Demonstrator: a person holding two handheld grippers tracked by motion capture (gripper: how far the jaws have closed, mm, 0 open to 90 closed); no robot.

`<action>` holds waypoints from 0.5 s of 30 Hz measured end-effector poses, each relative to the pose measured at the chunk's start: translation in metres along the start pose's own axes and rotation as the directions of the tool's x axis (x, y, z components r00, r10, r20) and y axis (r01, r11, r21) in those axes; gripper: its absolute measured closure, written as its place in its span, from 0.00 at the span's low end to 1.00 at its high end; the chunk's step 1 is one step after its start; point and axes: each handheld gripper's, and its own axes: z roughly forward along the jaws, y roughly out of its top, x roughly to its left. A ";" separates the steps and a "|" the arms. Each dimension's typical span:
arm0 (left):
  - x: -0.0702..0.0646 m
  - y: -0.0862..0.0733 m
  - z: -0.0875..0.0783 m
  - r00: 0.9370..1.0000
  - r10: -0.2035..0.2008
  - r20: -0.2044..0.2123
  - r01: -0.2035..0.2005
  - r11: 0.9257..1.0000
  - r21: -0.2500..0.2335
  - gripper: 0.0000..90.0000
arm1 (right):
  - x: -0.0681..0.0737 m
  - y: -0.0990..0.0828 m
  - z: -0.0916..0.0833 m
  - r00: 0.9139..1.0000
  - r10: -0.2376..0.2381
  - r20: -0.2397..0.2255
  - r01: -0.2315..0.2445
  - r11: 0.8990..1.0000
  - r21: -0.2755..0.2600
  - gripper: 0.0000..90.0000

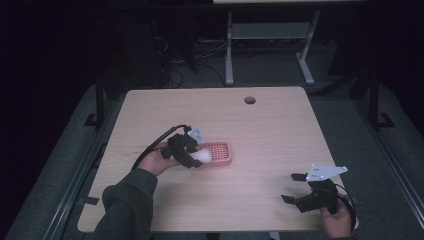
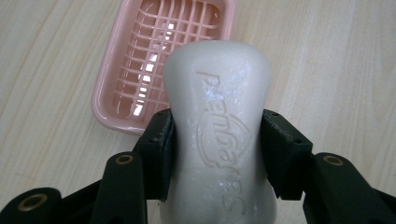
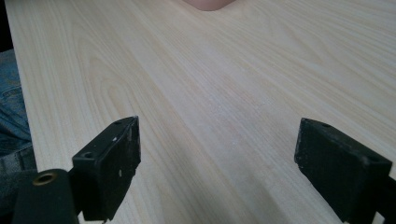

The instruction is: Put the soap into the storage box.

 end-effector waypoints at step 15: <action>0.008 0.010 0.006 1.000 0.001 0.010 -0.001 1.000 -0.005 0.55 | 0.000 -0.001 -0.001 1.000 0.001 0.000 -0.001 1.000 0.000 0.16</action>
